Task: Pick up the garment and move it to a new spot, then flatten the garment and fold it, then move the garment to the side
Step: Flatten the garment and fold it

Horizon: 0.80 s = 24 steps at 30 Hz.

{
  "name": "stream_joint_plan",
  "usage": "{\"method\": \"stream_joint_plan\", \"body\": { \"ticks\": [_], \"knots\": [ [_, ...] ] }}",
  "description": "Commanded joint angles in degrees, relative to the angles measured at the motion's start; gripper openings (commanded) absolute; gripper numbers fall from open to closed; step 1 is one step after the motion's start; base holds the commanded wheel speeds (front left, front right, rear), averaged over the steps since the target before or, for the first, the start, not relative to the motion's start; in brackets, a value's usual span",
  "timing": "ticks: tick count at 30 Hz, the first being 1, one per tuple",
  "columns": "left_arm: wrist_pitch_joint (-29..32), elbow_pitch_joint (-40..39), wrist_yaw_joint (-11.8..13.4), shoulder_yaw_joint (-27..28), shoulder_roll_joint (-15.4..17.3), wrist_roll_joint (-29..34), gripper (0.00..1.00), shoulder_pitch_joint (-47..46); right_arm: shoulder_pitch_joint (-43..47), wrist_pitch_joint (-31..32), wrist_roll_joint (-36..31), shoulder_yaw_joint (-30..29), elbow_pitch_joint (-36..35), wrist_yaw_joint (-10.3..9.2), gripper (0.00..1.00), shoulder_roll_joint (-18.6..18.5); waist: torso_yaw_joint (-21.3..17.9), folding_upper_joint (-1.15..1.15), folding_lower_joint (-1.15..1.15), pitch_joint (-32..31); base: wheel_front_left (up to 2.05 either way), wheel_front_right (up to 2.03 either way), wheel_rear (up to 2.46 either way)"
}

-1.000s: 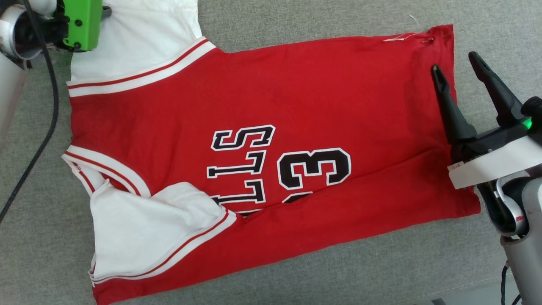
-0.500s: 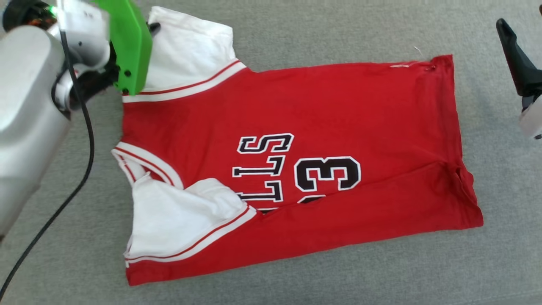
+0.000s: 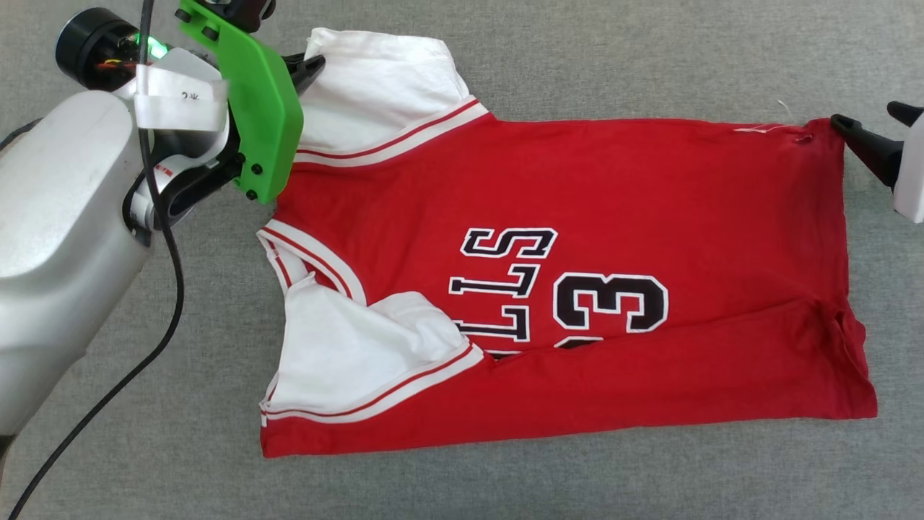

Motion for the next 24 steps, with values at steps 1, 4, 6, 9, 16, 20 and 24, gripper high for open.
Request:
{"method": "stream_joint_plan", "body": {
  "ticks": [1,4,6,9,16,20,24],
  "knots": [
    [-0.4,-0.5,0.5,0.1,-0.1,1.3,0.00,0.2,-1.6,-0.2,0.3,0.6,1.5,-0.04,1.00,0.8,1.1,0.00,0.00,1.7,0.00,0.00,0.00],
    [-0.5,-1.3,0.6,0.1,-0.2,1.6,0.00,-0.3,-2.5,-0.9,0.5,1.8,4.9,-0.04,1.00,2.2,1.7,0.00,0.00,2.9,0.00,0.00,0.00],
    [-0.6,-1.5,0.7,0.2,-0.2,1.7,0.00,-0.6,-2.3,-1.3,-0.1,3.9,7.1,-0.04,1.00,2.7,1.8,0.00,0.00,3.4,0.00,0.00,0.00],
    [-1.1,-1.4,0.7,0.4,-0.1,1.6,0.00,-0.7,-0.8,-0.6,0.8,8.6,9.5,-0.04,1.00,3.3,1.7,0.00,0.00,3.7,0.00,0.00,0.00],
    [-2.6,0.0,0.5,0.6,0.6,1.2,0.00,0.3,-2.1,-8.7,2.8,11.9,10.9,-0.04,0.00,1.8,0.7,0.00,0.00,2.0,0.00,0.00,0.00],
    [-4.4,0.6,0.3,0.6,0.7,1.0,0.00,1.5,-3.0,-16.2,2.7,11.7,11.9,-0.04,0.00,1.4,0.5,0.00,0.00,-1.0,0.00,0.00,0.00],
    [-6.0,0.1,0.5,0.5,1.2,0.4,0.00,4.1,-1.2,-21.3,3.5,12.4,11.2,-0.04,0.00,1.1,0.6,0.00,0.00,-4.7,0.00,0.00,0.00]
  ]
}}
